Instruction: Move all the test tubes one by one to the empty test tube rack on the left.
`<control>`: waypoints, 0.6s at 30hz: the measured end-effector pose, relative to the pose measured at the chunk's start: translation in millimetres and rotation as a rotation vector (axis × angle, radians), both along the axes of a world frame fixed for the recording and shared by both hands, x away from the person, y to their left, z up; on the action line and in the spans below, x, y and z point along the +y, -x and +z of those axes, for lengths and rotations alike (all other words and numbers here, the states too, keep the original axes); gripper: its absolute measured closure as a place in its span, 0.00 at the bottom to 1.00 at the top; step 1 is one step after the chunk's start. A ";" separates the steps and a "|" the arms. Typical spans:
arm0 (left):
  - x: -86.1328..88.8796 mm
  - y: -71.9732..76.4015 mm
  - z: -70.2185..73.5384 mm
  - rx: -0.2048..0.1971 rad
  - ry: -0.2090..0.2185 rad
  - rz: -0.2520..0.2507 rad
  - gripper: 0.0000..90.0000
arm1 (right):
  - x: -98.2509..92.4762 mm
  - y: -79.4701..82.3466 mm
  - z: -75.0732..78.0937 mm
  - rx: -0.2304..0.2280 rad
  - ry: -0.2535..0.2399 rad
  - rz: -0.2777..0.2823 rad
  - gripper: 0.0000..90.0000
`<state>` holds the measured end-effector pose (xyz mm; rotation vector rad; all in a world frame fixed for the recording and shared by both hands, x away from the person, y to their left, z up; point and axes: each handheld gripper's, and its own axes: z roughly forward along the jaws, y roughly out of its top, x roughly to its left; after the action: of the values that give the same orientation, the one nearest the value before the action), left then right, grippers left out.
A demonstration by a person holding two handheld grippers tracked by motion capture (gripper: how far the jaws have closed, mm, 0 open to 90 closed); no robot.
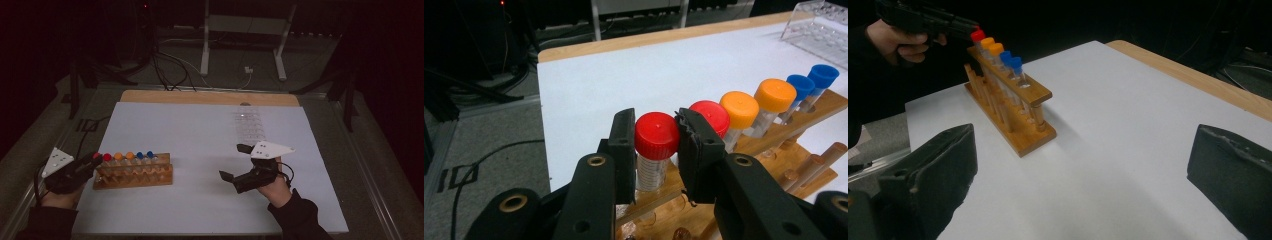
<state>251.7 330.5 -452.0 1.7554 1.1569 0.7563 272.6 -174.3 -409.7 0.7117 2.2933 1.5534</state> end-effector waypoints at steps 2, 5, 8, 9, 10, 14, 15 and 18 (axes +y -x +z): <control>0.5 -0.7 0.7 0.010 0.006 -0.001 0.79 | -0.1 0.0 0.1 0.001 0.000 -0.001 0.00; 2.5 0.8 3.5 0.006 0.024 -0.001 0.70 | -0.3 -0.2 0.3 -0.003 0.001 -0.001 0.00; 3.0 5.5 10.2 -0.009 0.040 -0.017 0.53 | -1.3 -0.6 0.5 -0.003 0.000 -0.004 0.00; 3.0 7.4 13.1 -0.016 0.053 -0.029 0.48 | -1.7 -0.6 0.8 -0.002 -0.001 -0.003 0.00; 1.6 9.3 16.0 -0.022 0.058 -0.035 0.44 | -1.9 -0.5 1.1 -0.004 -0.001 -0.005 0.00; -9.5 17.3 26.1 -0.055 0.074 -0.079 0.25 | -3.2 -0.6 1.8 -0.007 -0.003 -0.009 0.00; -13.4 18.5 27.7 -0.057 0.083 -0.099 0.19 | -3.5 -0.6 1.7 -0.006 -0.004 -0.012 0.00; -26.6 21.1 30.6 -0.066 0.102 -0.178 0.13 | -5.0 -1.3 0.0 -0.001 -0.002 -0.014 0.00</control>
<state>230.5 303.9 -421.4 1.7093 0.9641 0.6323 273.9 -179.2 -409.7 0.7262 2.2809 1.5500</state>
